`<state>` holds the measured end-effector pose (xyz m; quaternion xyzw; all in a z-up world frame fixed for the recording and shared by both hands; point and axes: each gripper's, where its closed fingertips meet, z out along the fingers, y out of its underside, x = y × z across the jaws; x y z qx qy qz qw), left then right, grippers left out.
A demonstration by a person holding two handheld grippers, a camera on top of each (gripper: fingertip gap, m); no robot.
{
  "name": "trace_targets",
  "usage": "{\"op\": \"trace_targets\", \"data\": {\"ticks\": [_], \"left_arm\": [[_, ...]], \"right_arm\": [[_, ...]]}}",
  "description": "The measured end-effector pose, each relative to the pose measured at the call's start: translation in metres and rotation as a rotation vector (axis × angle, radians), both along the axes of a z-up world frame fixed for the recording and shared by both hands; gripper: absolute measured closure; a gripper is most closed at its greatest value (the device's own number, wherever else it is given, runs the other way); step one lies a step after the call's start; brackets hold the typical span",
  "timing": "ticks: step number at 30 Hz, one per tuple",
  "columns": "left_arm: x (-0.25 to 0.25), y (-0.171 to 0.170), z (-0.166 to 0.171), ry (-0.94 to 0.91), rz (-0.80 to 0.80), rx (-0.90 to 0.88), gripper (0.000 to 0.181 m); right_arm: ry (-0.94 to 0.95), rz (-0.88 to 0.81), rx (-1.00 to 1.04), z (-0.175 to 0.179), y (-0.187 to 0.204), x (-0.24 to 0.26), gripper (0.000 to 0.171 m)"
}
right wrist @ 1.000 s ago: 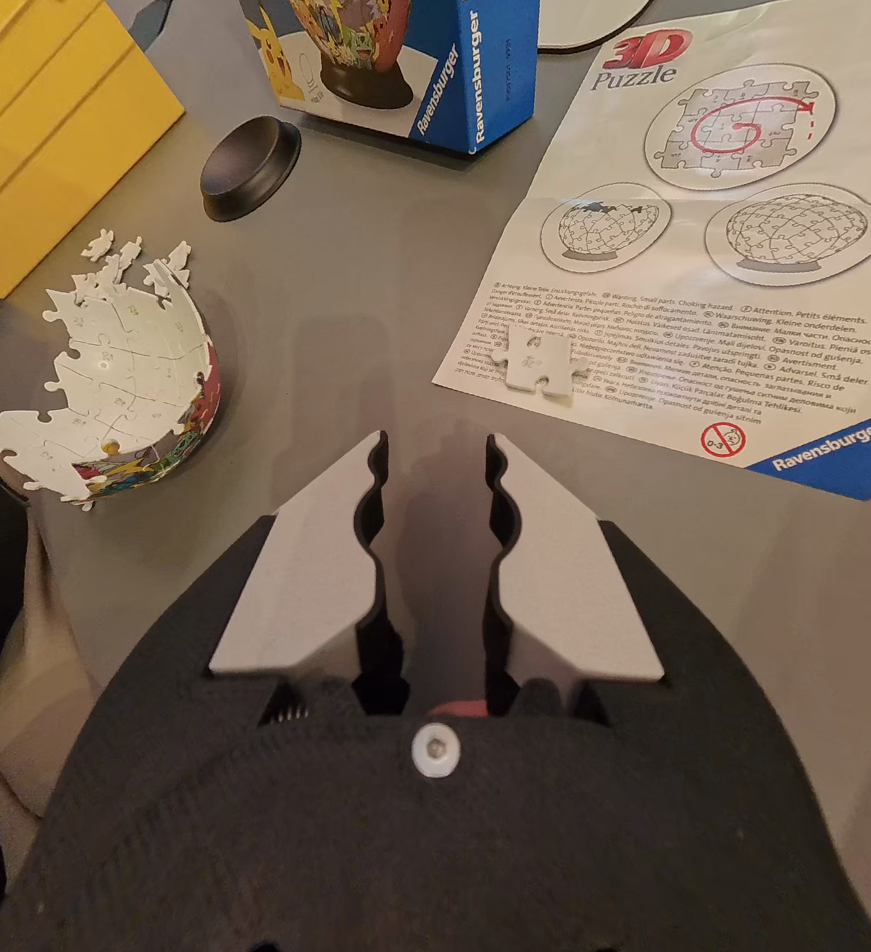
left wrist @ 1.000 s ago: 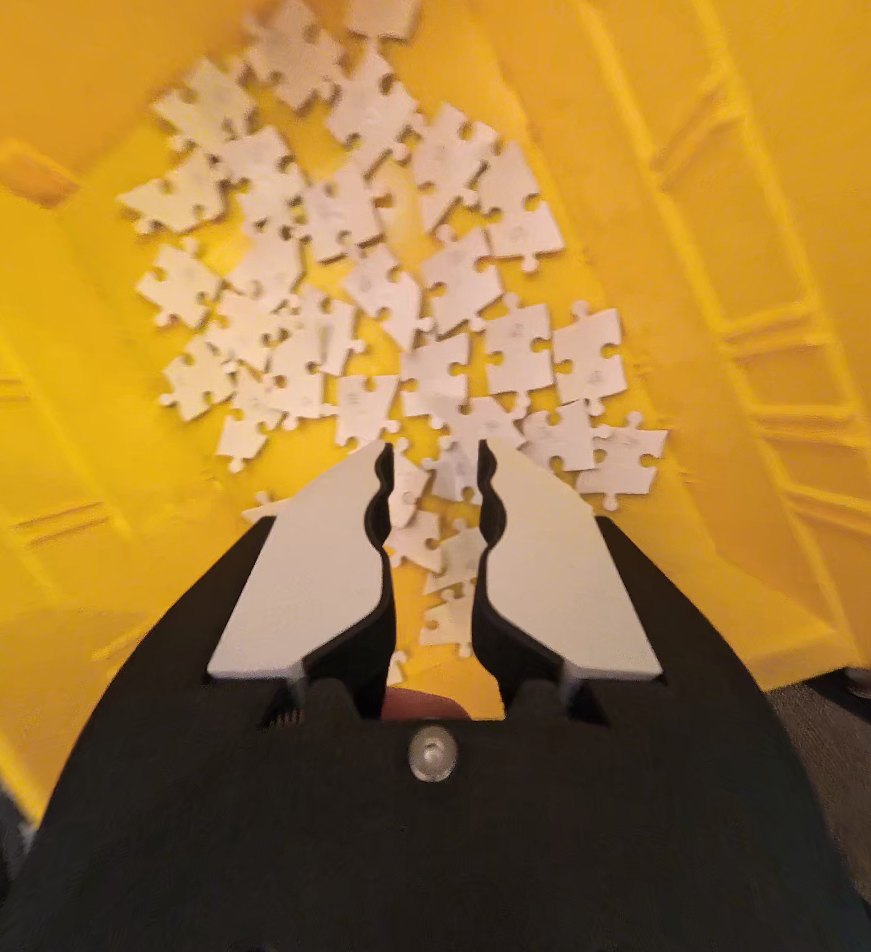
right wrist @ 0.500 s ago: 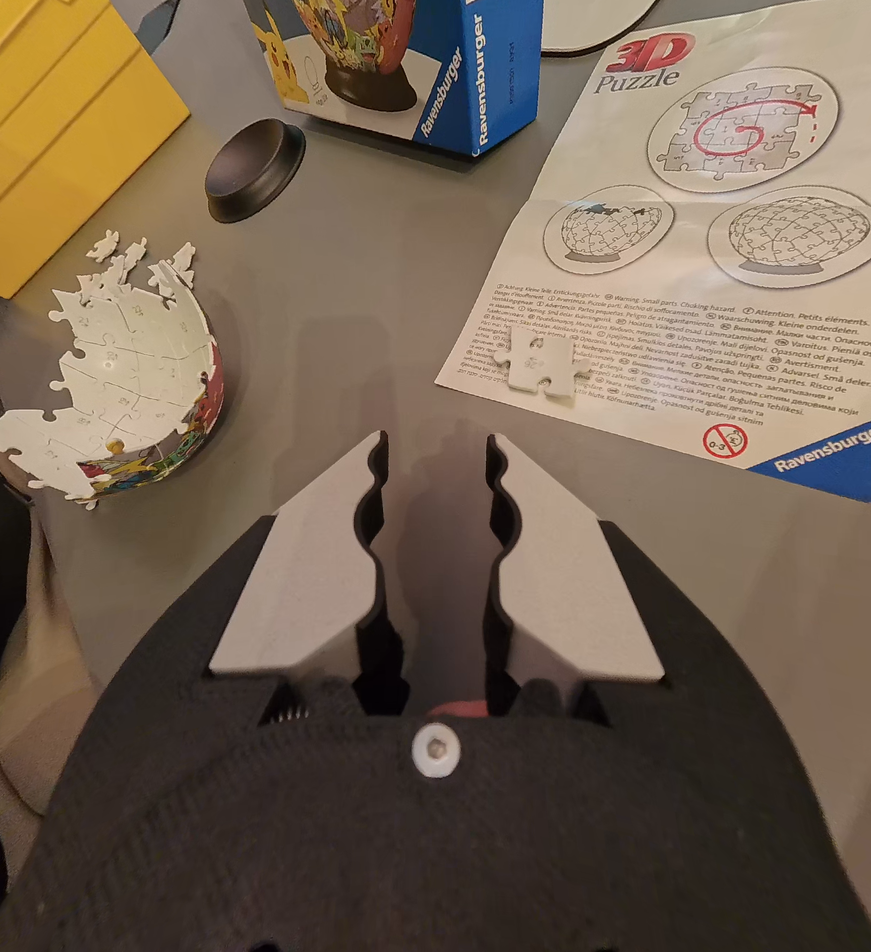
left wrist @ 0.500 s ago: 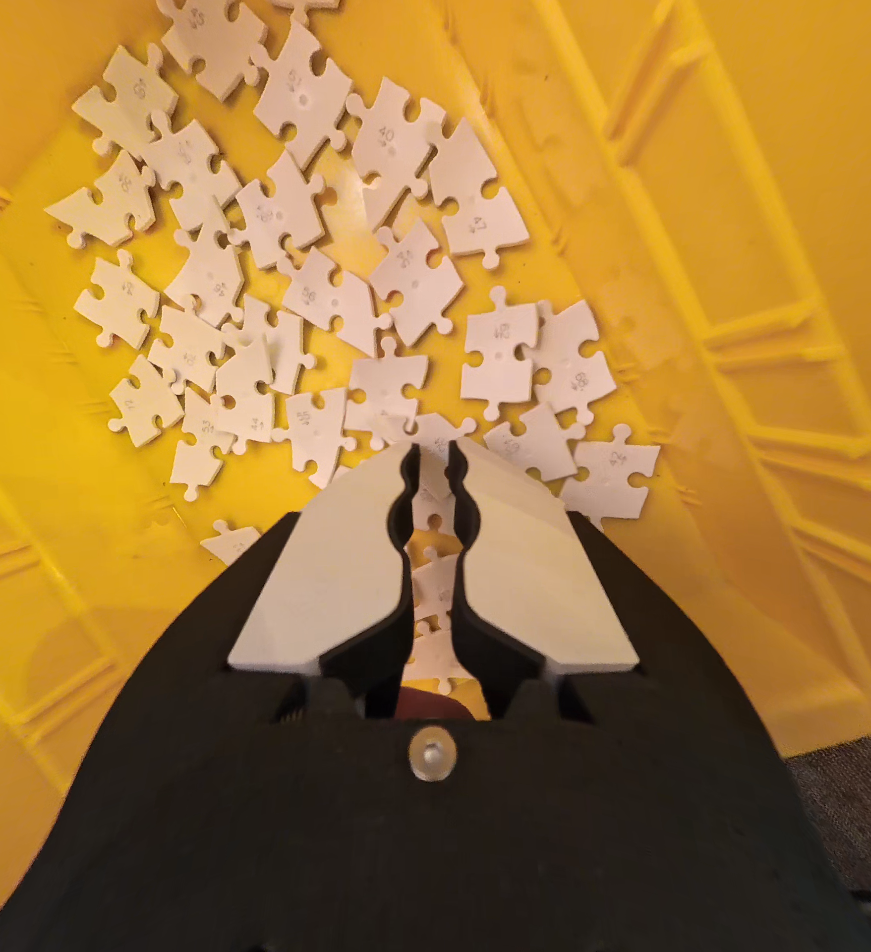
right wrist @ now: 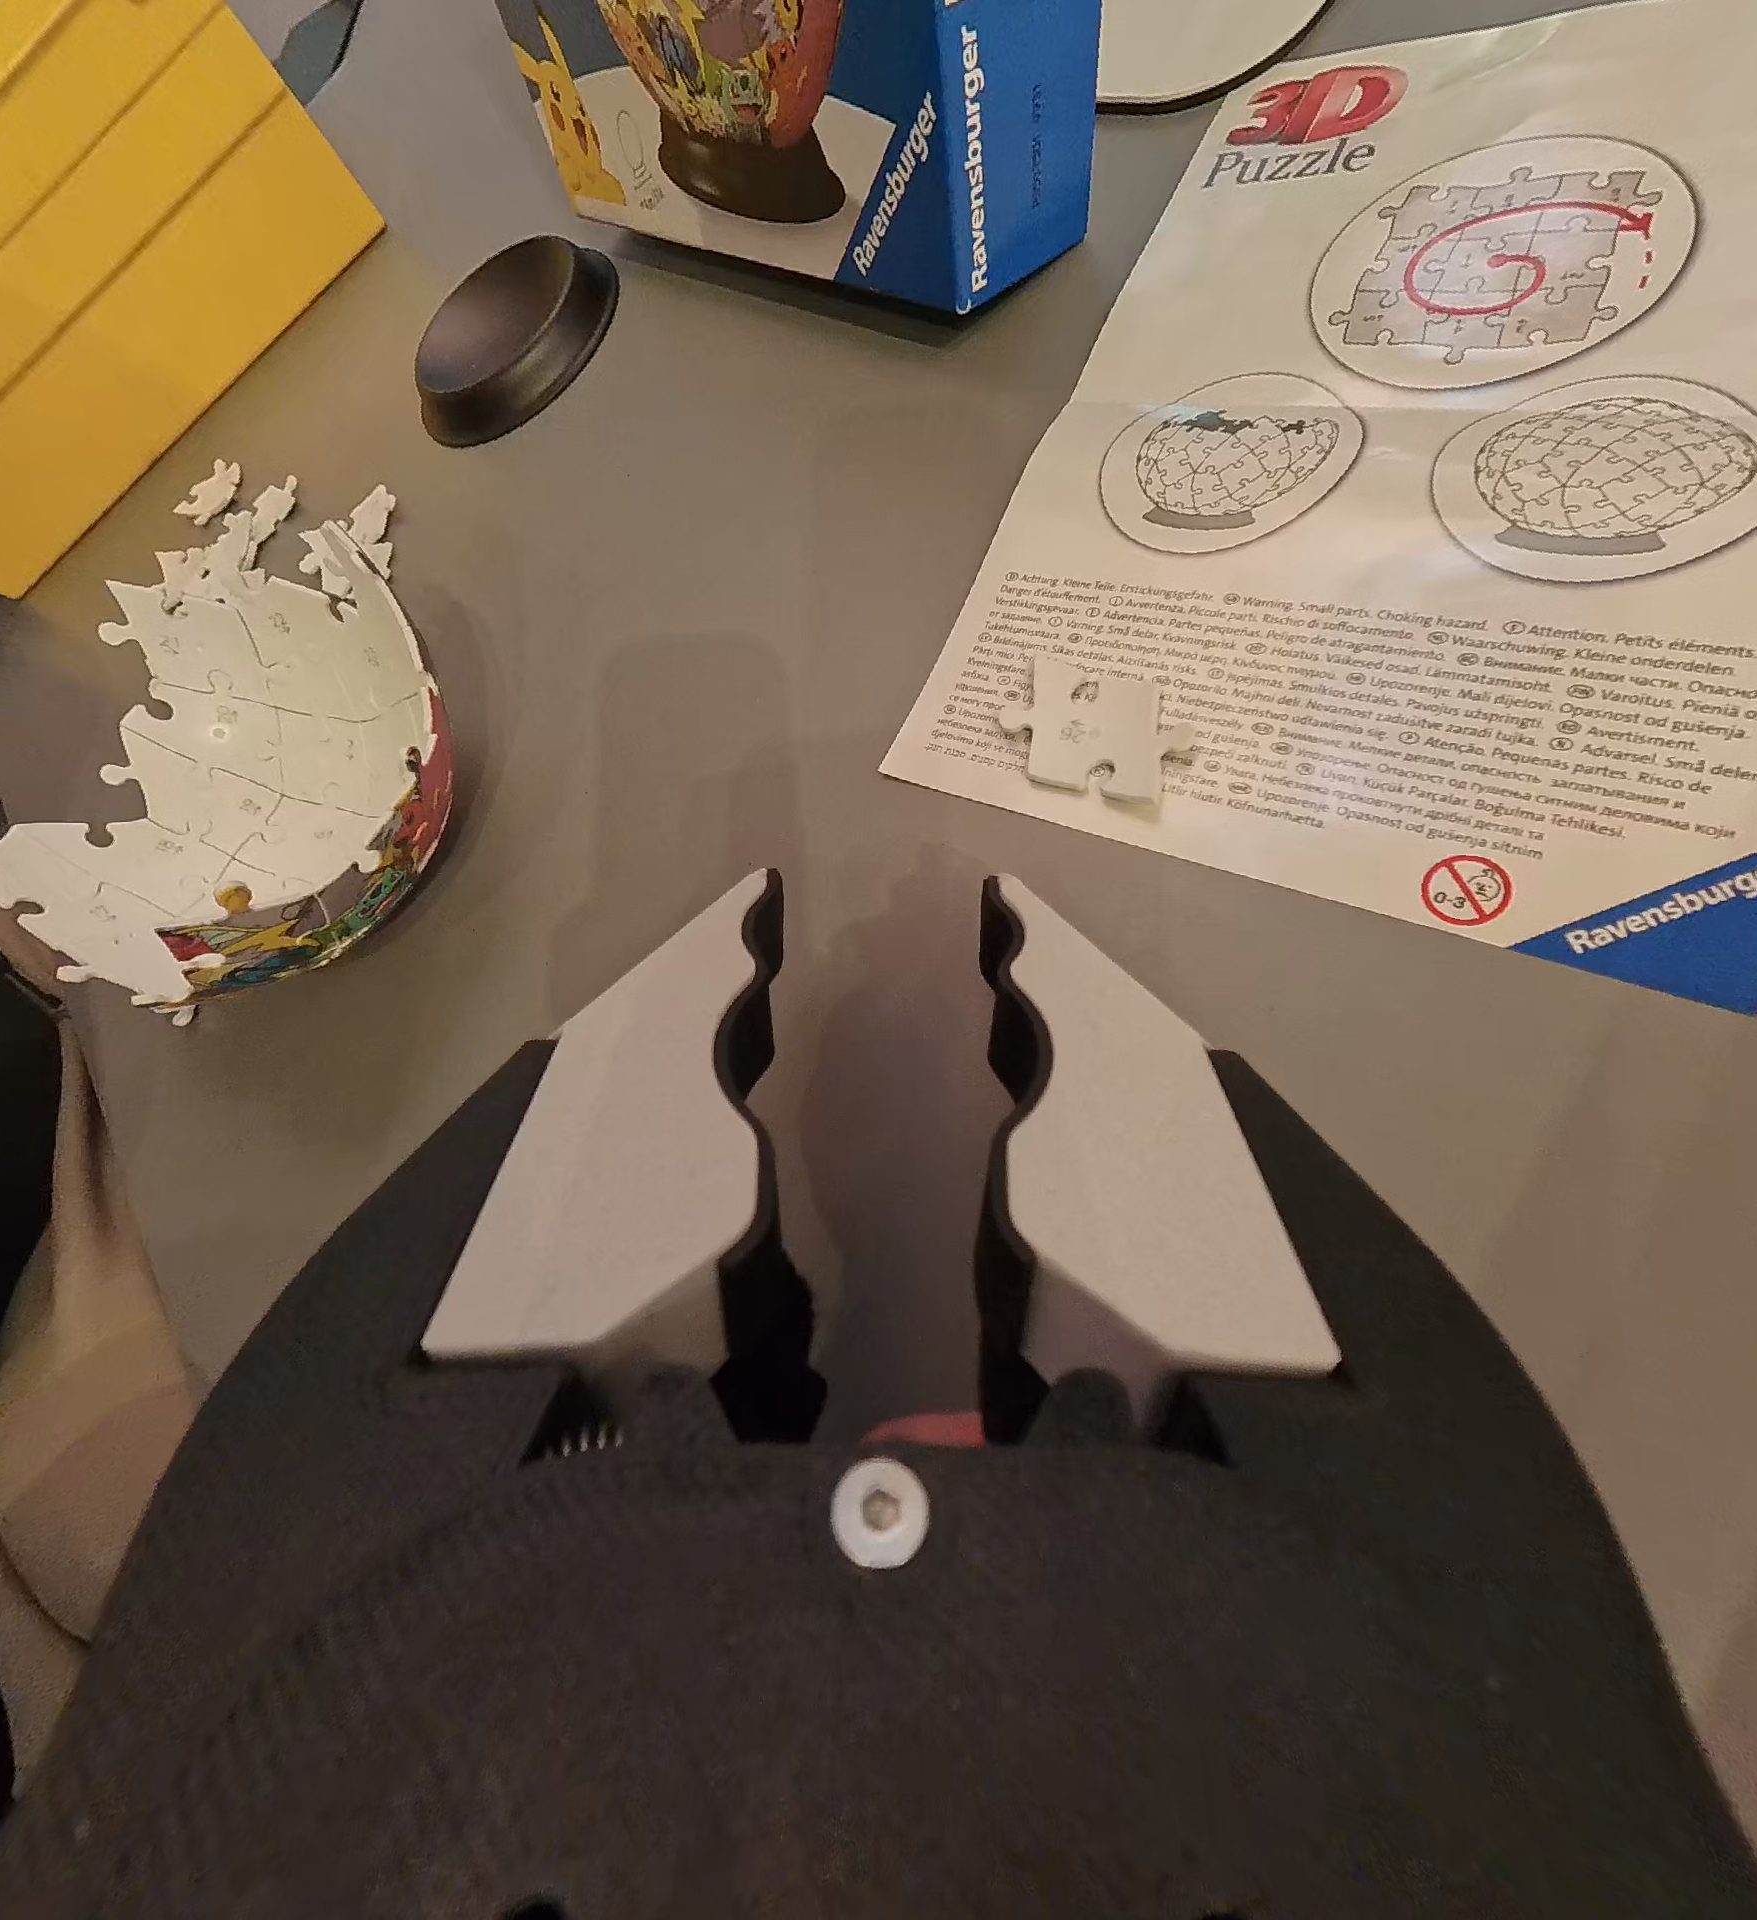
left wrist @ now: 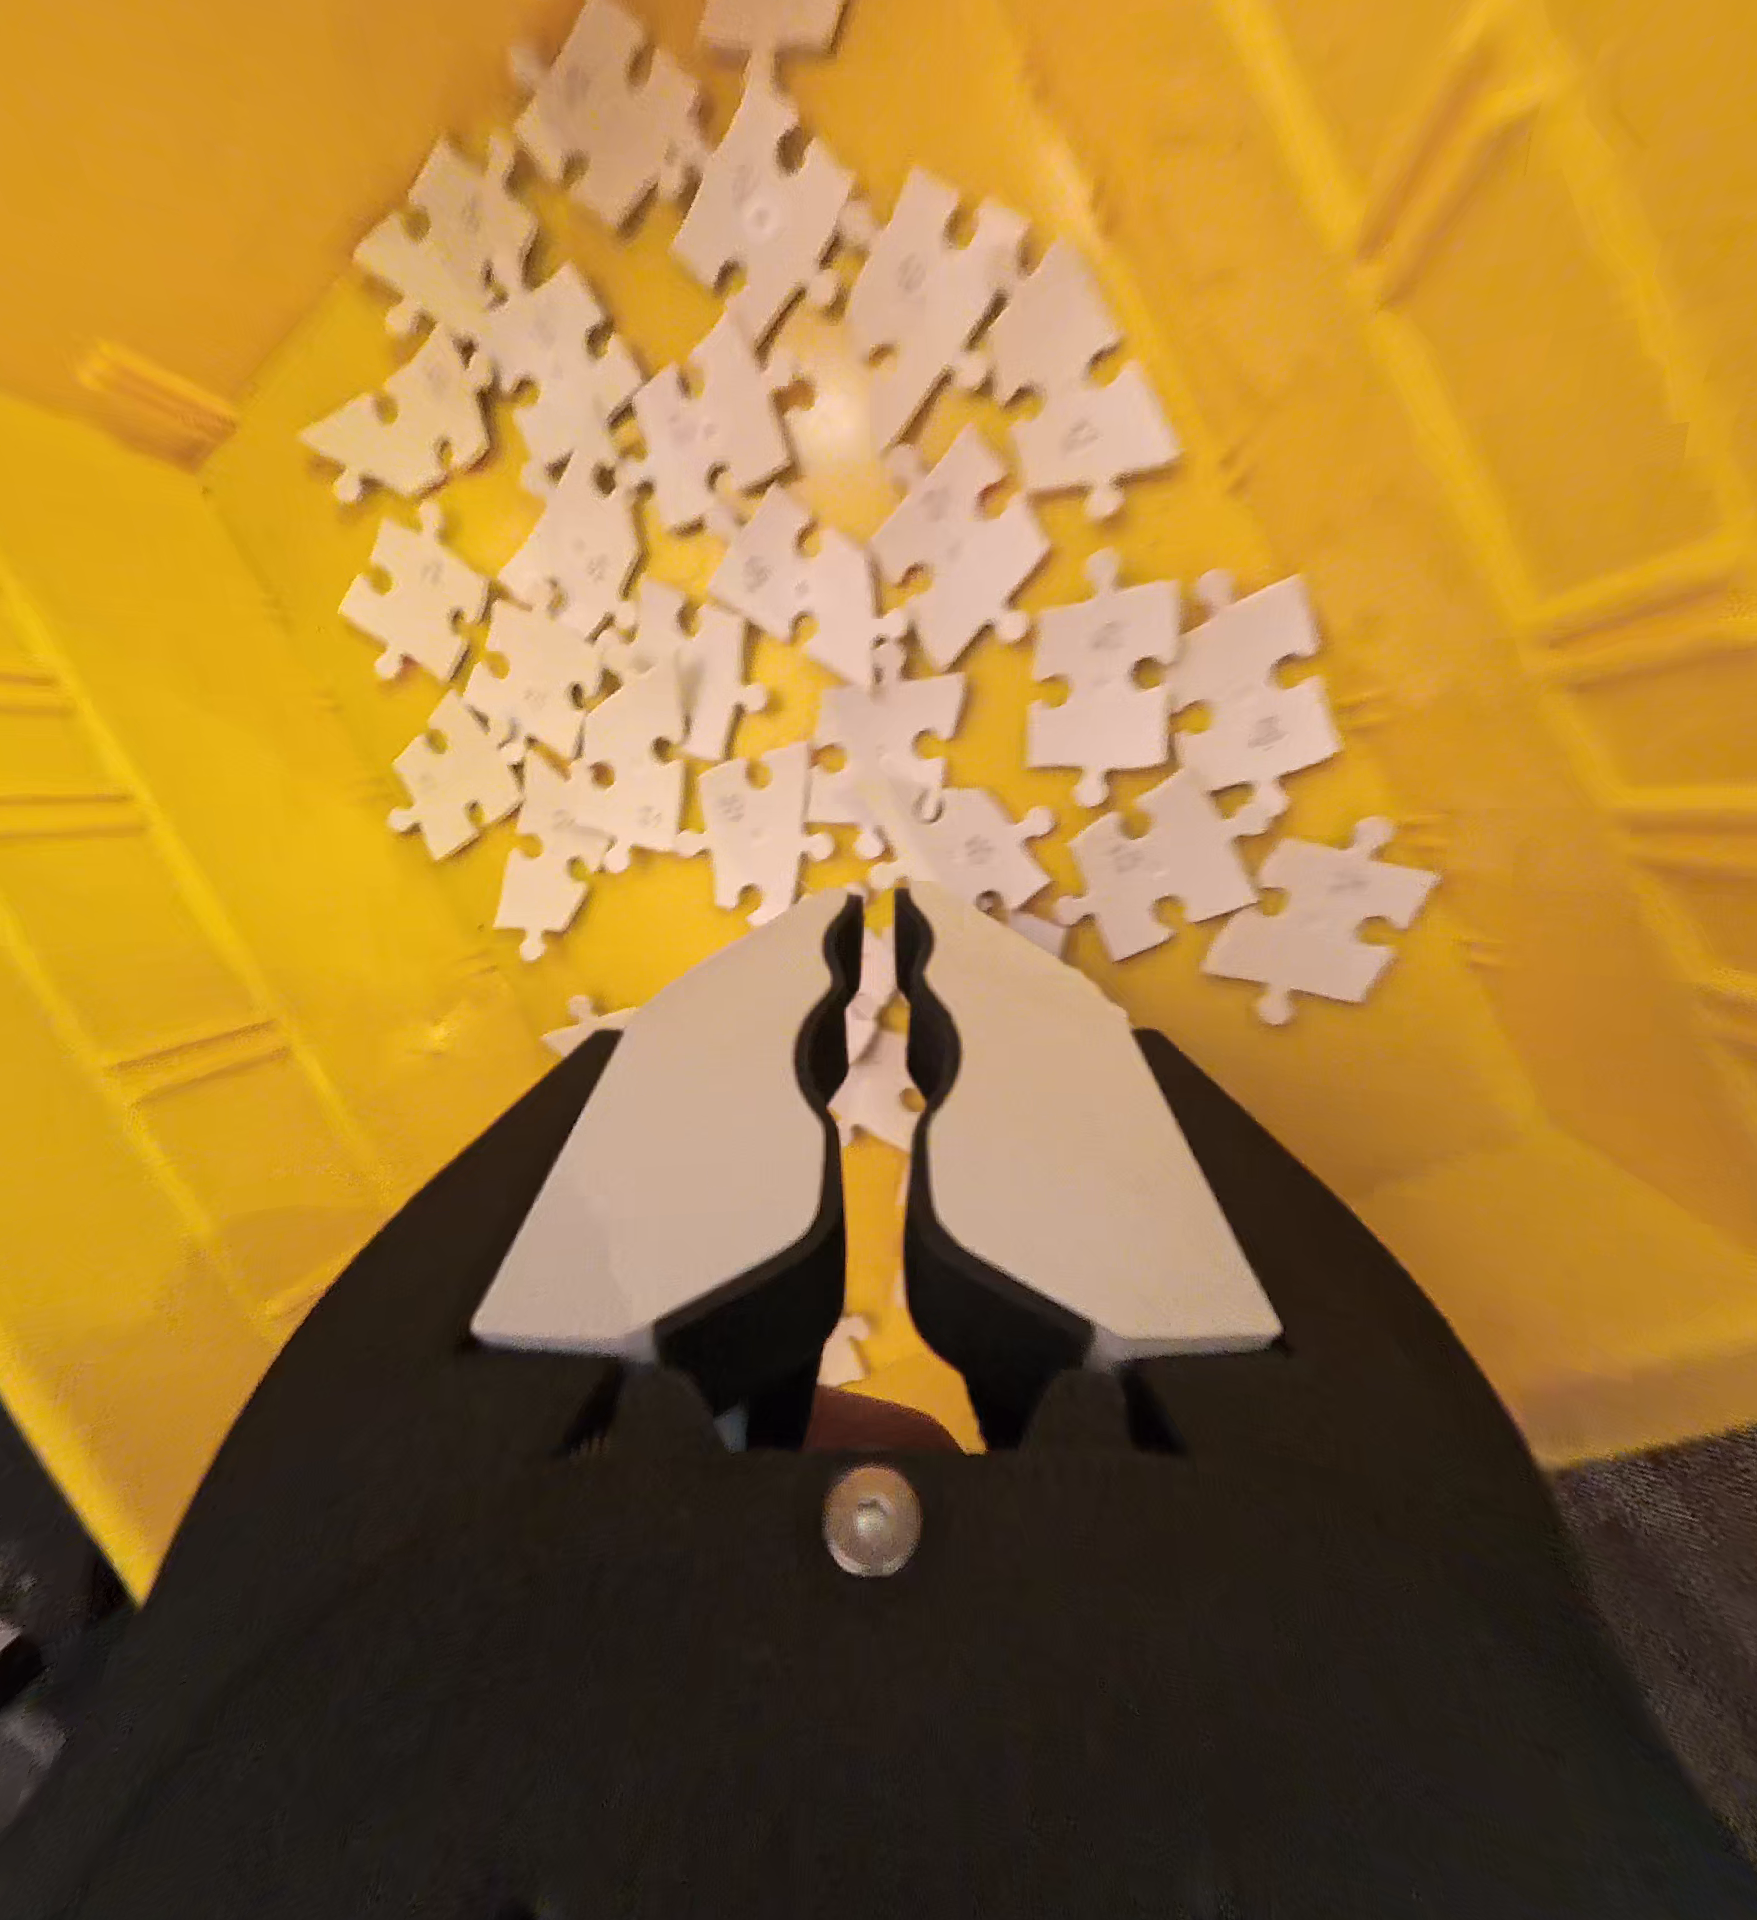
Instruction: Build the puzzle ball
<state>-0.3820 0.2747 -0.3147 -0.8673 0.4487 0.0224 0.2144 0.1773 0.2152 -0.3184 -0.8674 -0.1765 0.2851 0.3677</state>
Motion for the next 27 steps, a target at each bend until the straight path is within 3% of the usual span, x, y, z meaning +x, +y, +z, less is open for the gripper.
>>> {"op": "trace_targets", "data": {"ticks": [5,12,17,27], "left_arm": [[0.003,-0.01,-0.017,0.027,-0.014,-0.056,0.173],[-0.037,0.008,-0.015,0.173,0.11,-0.003,0.173],[-0.044,0.014,-0.006,0.148,0.168,0.038,0.172],[-0.032,0.001,-0.02,0.16,0.076,-0.05,0.175]], "right_arm": [[0.001,0.002,-0.001,0.0,0.0,0.0,0.135],[0.004,0.003,0.001,0.0,0.0,0.0,0.135],[0.004,0.003,0.001,0.0,0.0,0.0,0.135],[-0.002,0.005,0.0,0.0,-0.001,-0.001,0.135]]}}
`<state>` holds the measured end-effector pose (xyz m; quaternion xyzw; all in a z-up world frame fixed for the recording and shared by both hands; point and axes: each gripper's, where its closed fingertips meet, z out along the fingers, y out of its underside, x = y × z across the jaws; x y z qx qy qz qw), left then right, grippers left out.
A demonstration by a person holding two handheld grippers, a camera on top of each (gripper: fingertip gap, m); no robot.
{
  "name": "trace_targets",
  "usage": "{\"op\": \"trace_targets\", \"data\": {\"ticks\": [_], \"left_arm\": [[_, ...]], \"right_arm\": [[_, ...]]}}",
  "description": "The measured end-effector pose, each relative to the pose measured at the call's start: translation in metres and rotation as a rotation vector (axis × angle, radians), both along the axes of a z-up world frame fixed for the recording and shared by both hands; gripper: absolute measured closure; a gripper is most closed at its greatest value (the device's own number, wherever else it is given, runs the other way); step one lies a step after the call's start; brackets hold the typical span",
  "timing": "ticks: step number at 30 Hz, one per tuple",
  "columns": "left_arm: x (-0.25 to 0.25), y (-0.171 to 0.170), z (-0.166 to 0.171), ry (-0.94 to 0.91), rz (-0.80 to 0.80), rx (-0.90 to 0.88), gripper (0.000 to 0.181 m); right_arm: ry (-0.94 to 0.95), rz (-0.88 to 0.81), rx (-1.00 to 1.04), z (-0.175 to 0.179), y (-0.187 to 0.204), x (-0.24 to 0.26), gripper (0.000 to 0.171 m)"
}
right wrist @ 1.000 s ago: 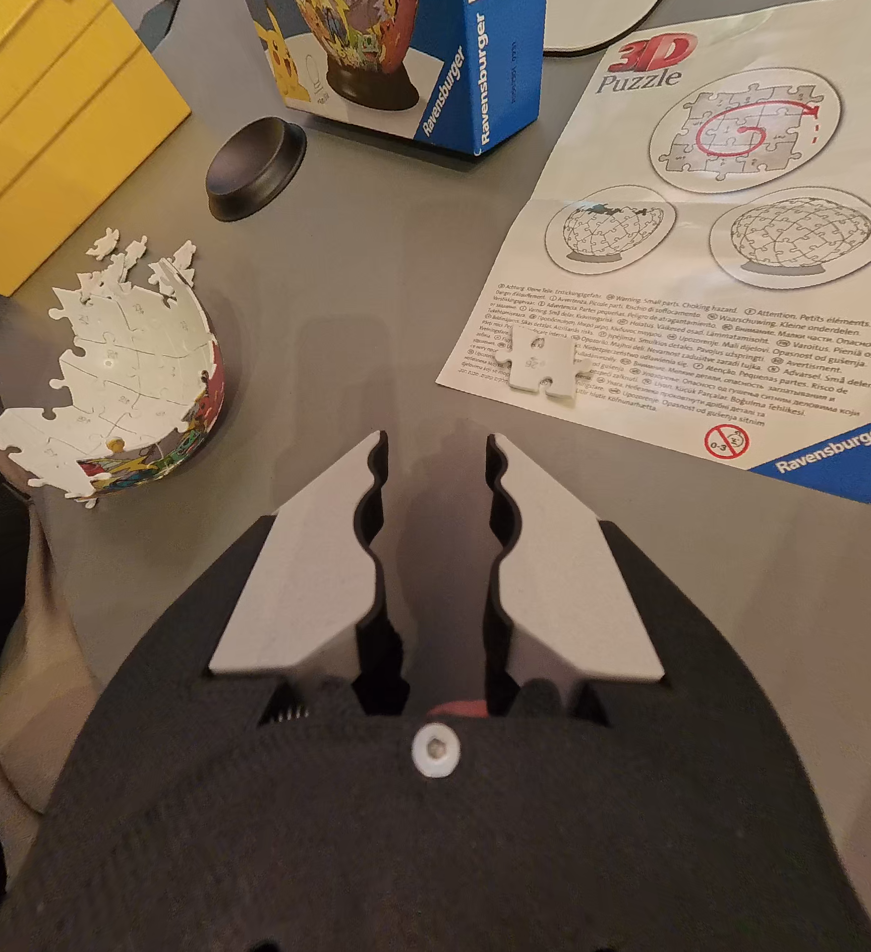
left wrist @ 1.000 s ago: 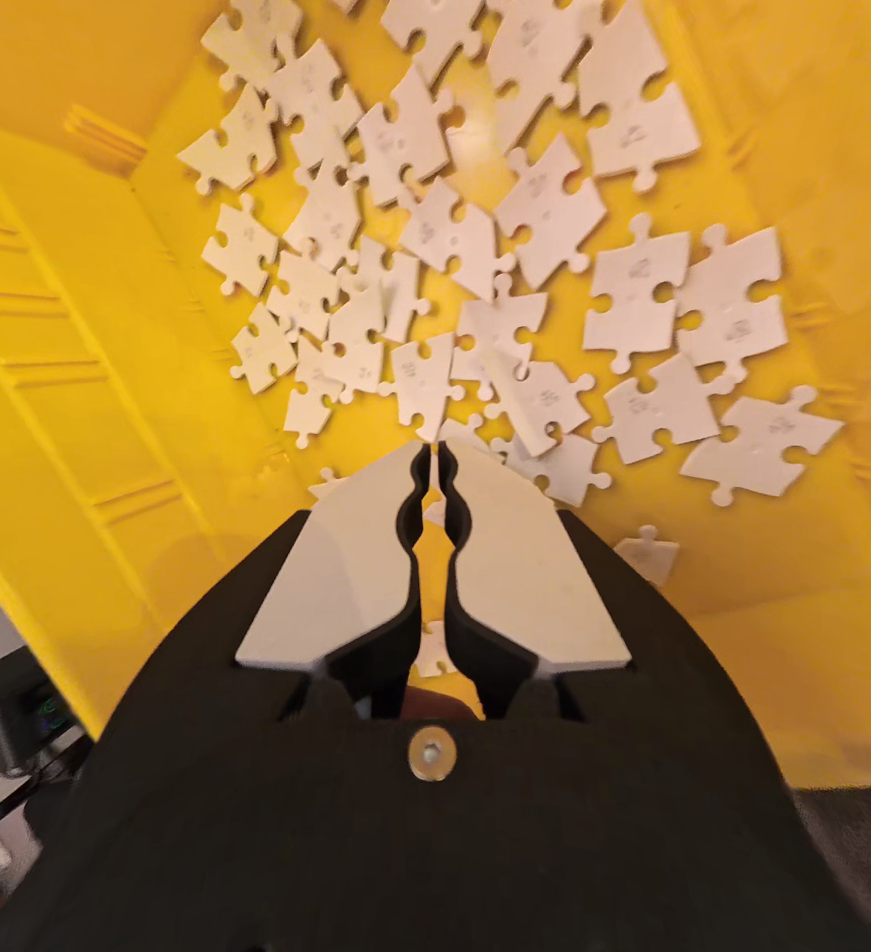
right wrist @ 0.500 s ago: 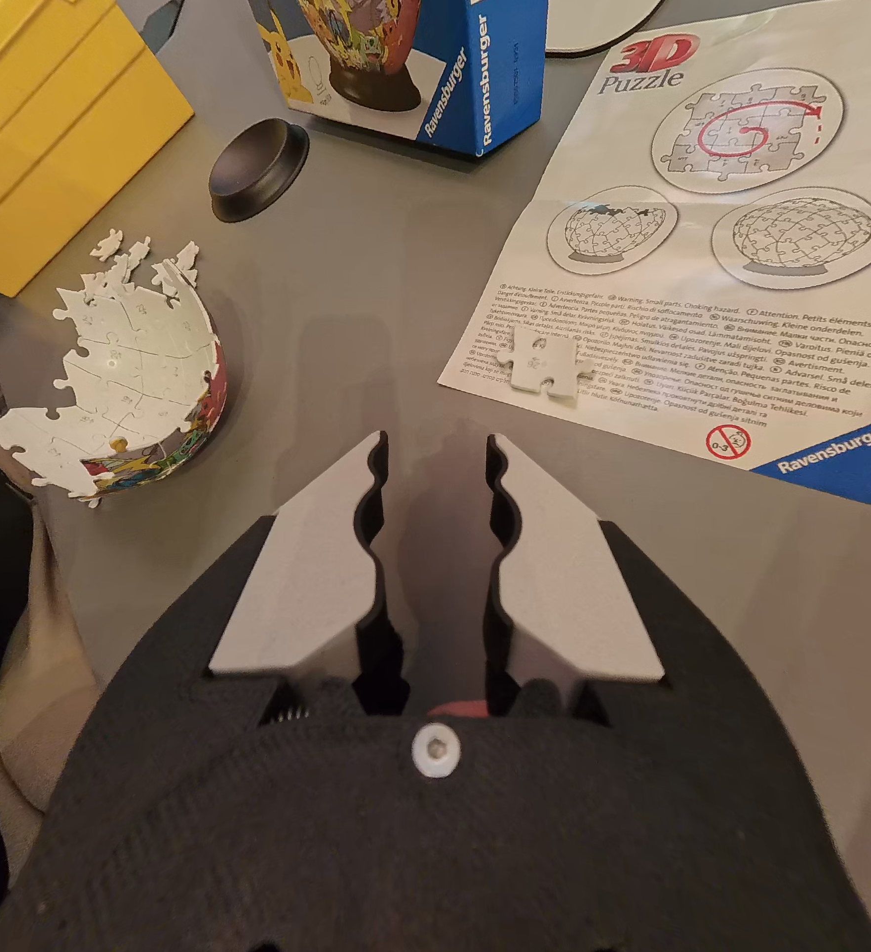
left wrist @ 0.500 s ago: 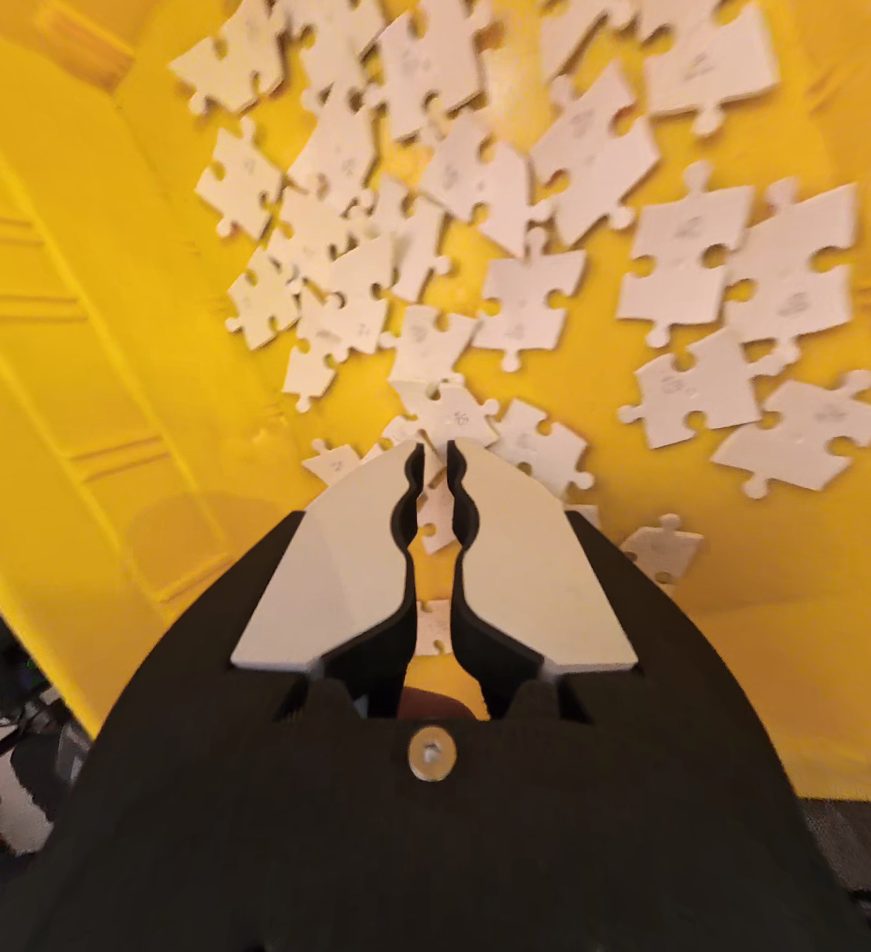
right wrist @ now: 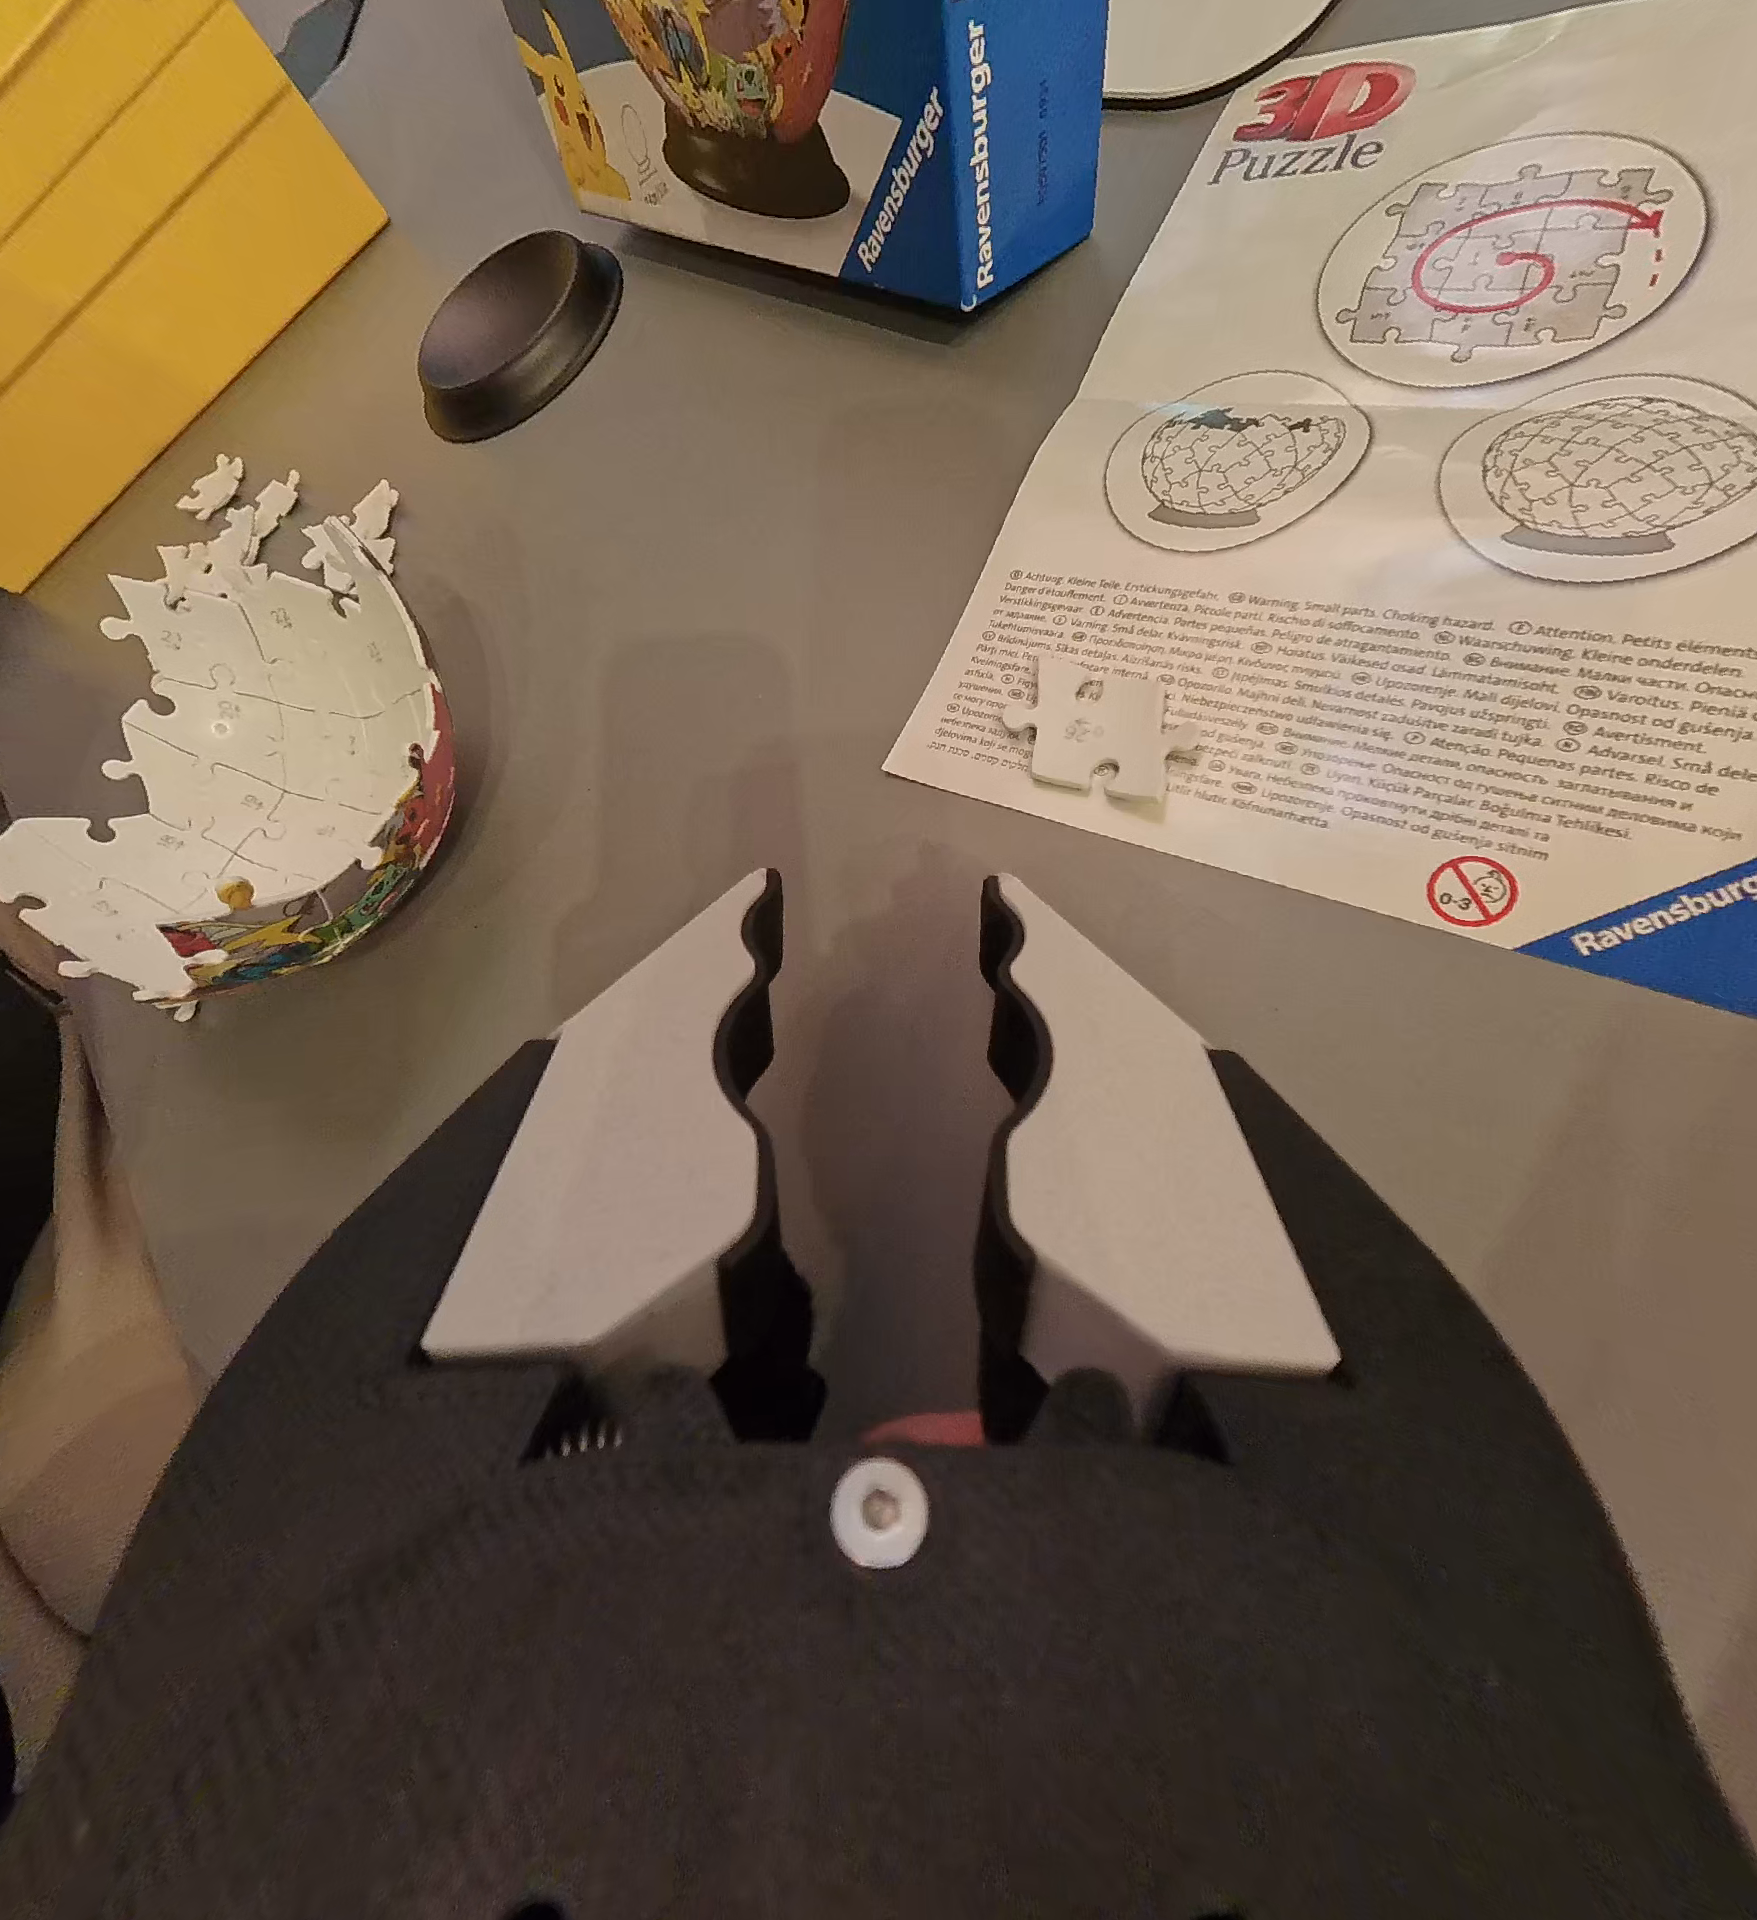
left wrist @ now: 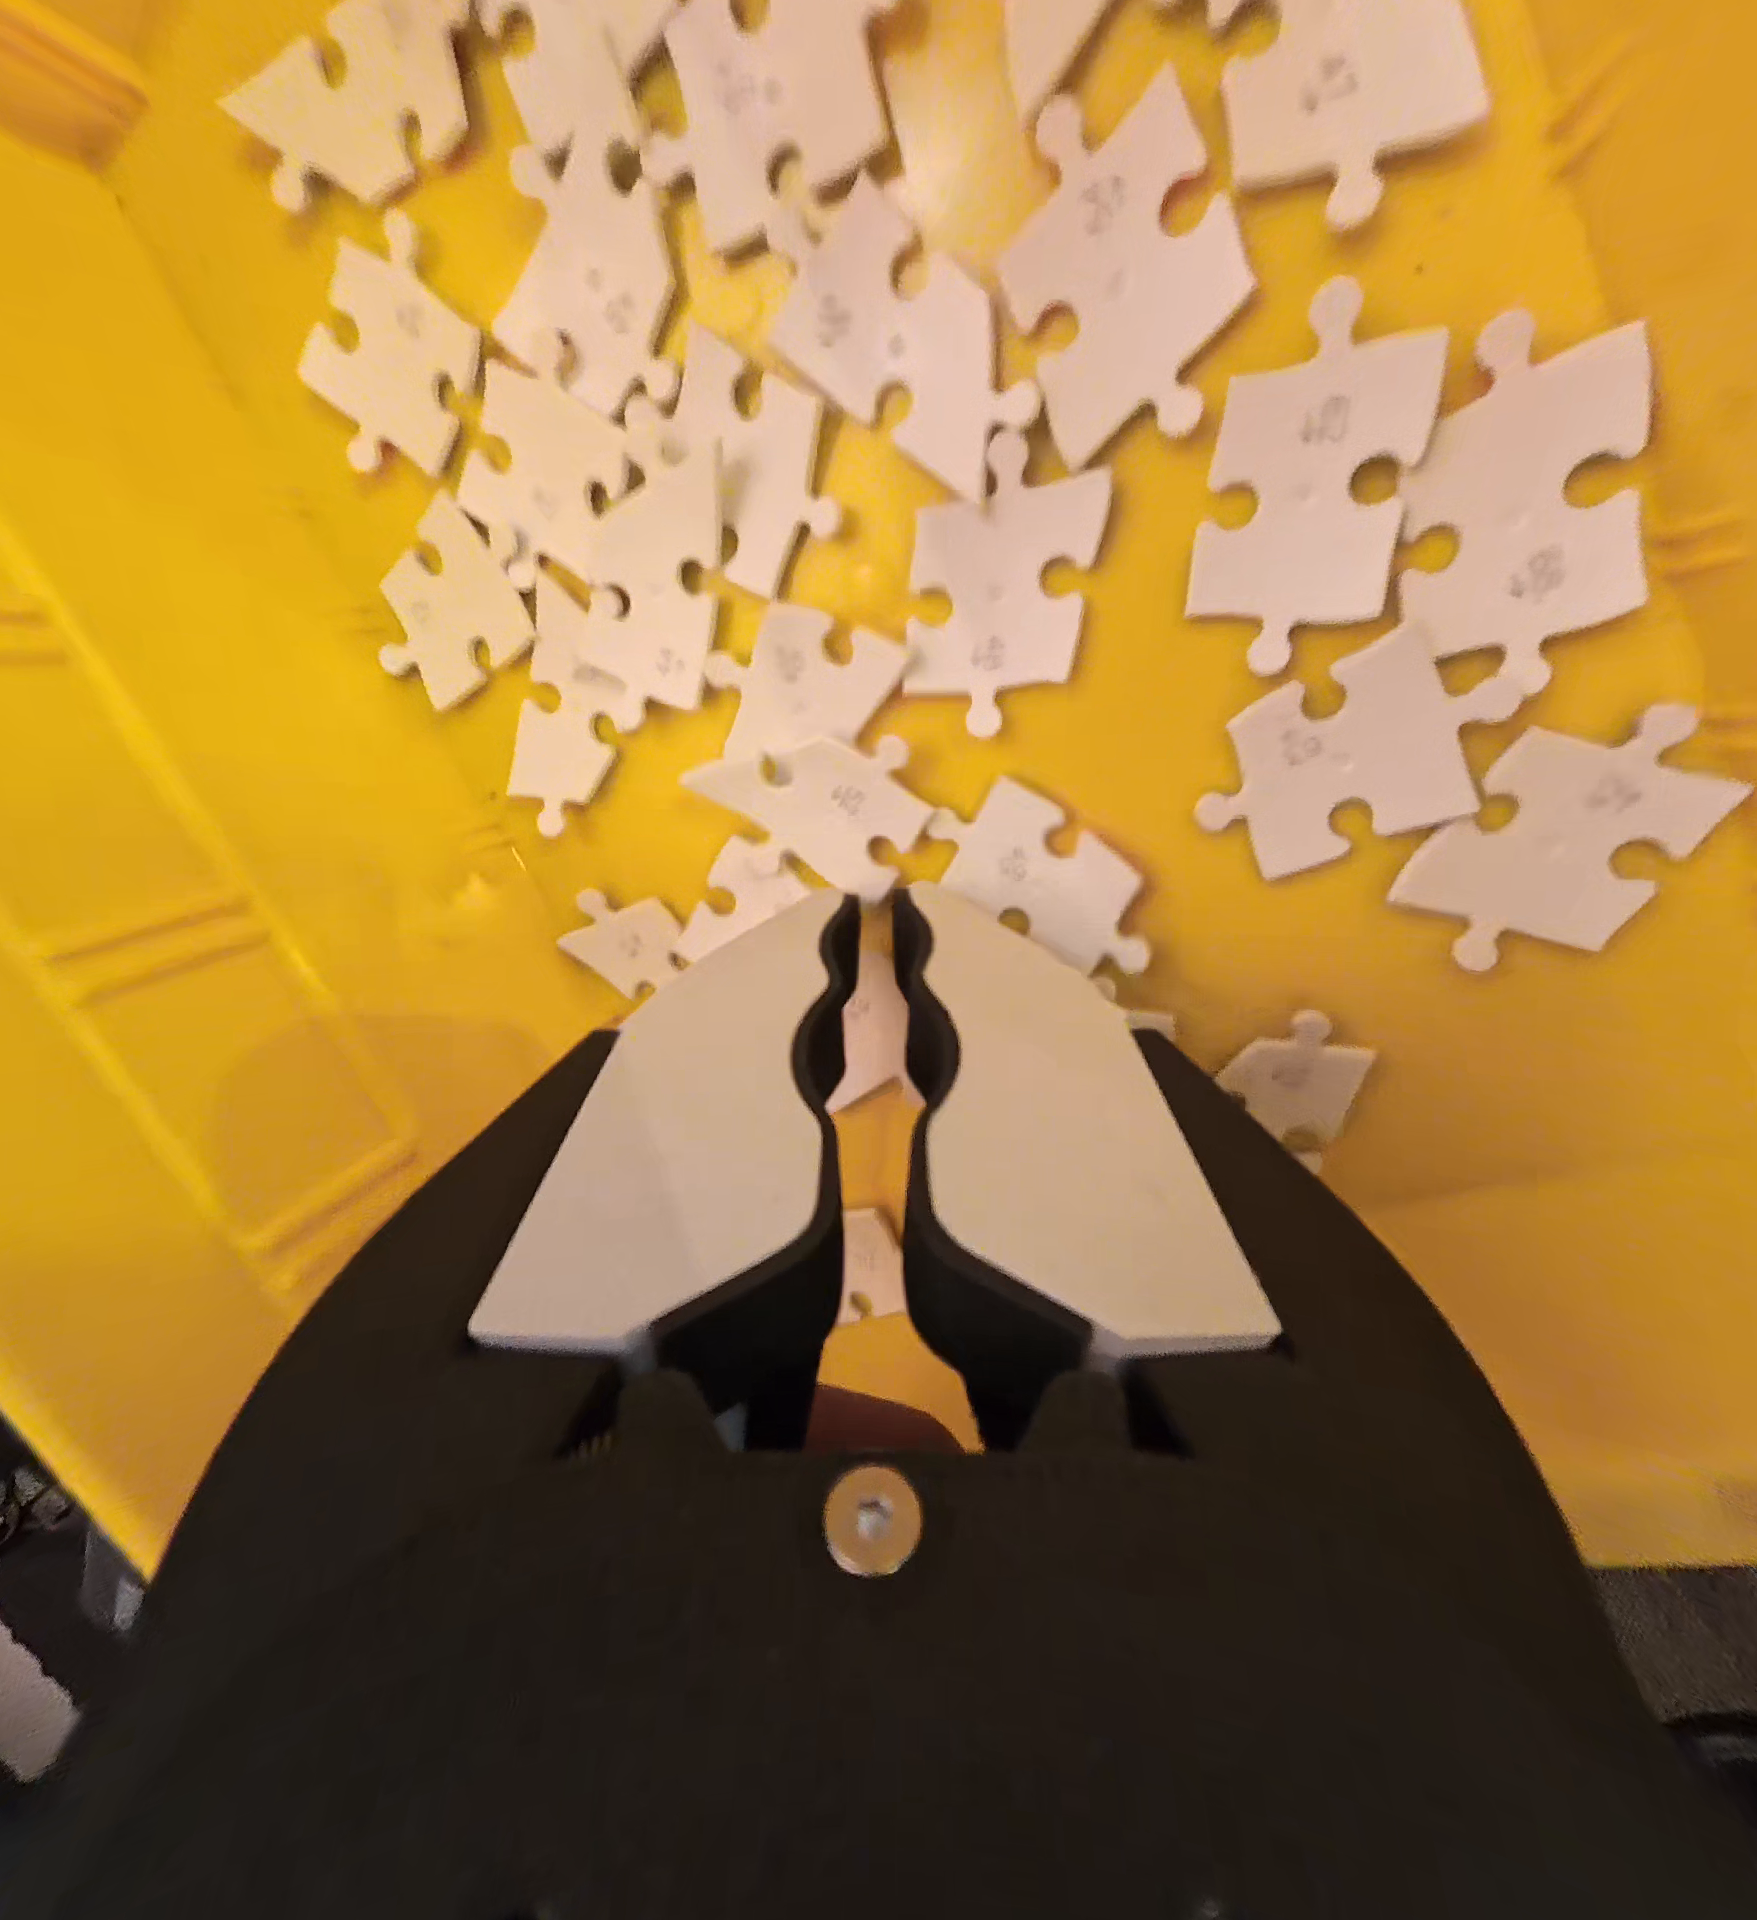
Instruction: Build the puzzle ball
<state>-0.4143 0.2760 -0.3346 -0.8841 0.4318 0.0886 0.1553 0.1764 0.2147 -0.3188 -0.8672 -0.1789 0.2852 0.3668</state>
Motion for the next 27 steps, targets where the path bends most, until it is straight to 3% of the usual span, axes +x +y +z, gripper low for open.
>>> {"op": "trace_targets", "data": {"ticks": [7,15,27], "left_arm": [[0.01,0.041,0.019,-0.118,0.08,0.165,0.174],[-0.013,0.007,0.026,-0.096,0.07,0.064,0.169],[-0.024,-0.008,0.02,-0.037,0.077,0.009,0.163]], "right_arm": [[0.0,-0.002,0.001,0.0,0.0,0.0,0.135],[-0.001,-0.003,-0.004,-0.001,0.0,0.0,0.135],[-0.003,-0.006,-0.005,-0.001,0.001,0.001,0.135]]}}
